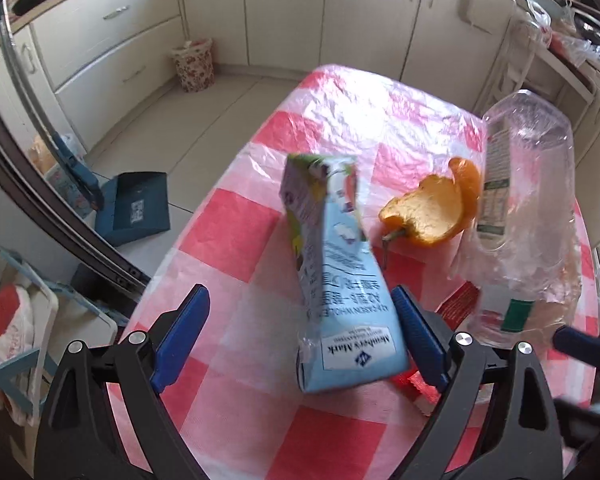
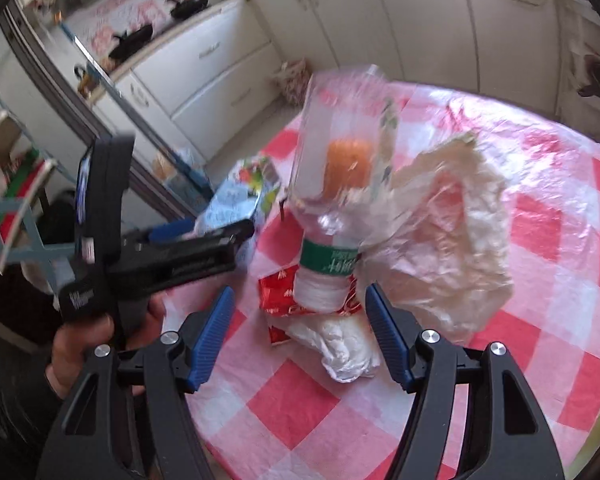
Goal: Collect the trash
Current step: 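Grasp the blue milk carton with the left tool while the right tool grasps a tissue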
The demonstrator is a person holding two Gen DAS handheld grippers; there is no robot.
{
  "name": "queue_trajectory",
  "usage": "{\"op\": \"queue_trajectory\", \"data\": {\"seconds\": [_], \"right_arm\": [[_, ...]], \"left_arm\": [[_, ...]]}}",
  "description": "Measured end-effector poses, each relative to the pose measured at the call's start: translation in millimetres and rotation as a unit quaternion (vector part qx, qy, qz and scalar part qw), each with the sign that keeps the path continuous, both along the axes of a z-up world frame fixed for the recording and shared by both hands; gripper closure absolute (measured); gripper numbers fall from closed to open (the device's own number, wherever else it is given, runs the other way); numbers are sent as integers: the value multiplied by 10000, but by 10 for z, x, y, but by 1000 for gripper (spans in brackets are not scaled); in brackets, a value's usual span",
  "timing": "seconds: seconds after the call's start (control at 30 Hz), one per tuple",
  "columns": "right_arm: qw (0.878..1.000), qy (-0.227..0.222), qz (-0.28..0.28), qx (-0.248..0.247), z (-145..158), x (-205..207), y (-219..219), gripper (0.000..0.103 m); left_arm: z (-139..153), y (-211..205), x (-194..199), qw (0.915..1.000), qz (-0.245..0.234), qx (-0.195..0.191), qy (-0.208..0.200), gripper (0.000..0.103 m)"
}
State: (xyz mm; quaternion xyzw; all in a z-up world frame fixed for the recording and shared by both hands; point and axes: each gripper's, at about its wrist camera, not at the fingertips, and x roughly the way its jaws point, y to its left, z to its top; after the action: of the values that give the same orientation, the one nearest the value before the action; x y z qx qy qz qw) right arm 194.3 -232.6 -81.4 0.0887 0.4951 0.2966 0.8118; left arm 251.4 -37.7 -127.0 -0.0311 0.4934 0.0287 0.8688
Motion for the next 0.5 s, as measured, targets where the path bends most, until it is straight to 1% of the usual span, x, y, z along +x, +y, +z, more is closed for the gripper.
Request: {"op": "queue_trajectory", "data": {"seconds": [0.03, 0.07, 0.1, 0.17, 0.2, 0.27, 0.33, 0.37, 0.4, 0.43, 0.47, 0.5], "right_arm": [[9999, 30, 76, -130, -51, 8, 47, 37], [9995, 53, 134, -280, -94, 6, 89, 37], [9991, 75, 170, -383, -122, 15, 119, 37], [9980, 119, 194, -588, -190, 7, 154, 37], [9975, 124, 205, -670, -200, 3, 160, 37], [9965, 121, 237, -796, -242, -33, 182, 42], [9956, 81, 248, -903, -241, -78, 190, 56], [9957, 127, 283, -870, -238, -95, 181, 61], [9960, 209, 323, -803, -237, -116, 167, 73], [9960, 250, 352, -788, -237, -140, 155, 78], [9956, 242, 395, -818, -229, -179, 150, 81], [9950, 218, 456, -866, -218, -225, 111, 81]], "left_arm": [[-16, 10, 2, 10000, -82, -23, 22, 20], [-23, 23, 0, 9998, -178, -41, 29, 28], [-26, 34, -17, 9996, -281, -62, 42, 40], [-44, 83, -45, 9992, -371, -85, 117, 52], [-54, 124, -79, 9989, -419, -168, 148, 52], [-44, 184, -163, 9986, -488, -174, 141, 52], [-18, 245, -277, 9981, -573, -195, 143, 52], [-14, 283, -332, 9978, -601, -216, 148, 52], [0, 318, -418, 9975, -654, -229, 161, 52], [-5, 356, -470, 9971, -707, -234, 179, 52], [-15, 388, -514, 9966, -768, -223, 208, 52], [-19, 405, -560, 9960, -839, -173, 239, 51]]}}
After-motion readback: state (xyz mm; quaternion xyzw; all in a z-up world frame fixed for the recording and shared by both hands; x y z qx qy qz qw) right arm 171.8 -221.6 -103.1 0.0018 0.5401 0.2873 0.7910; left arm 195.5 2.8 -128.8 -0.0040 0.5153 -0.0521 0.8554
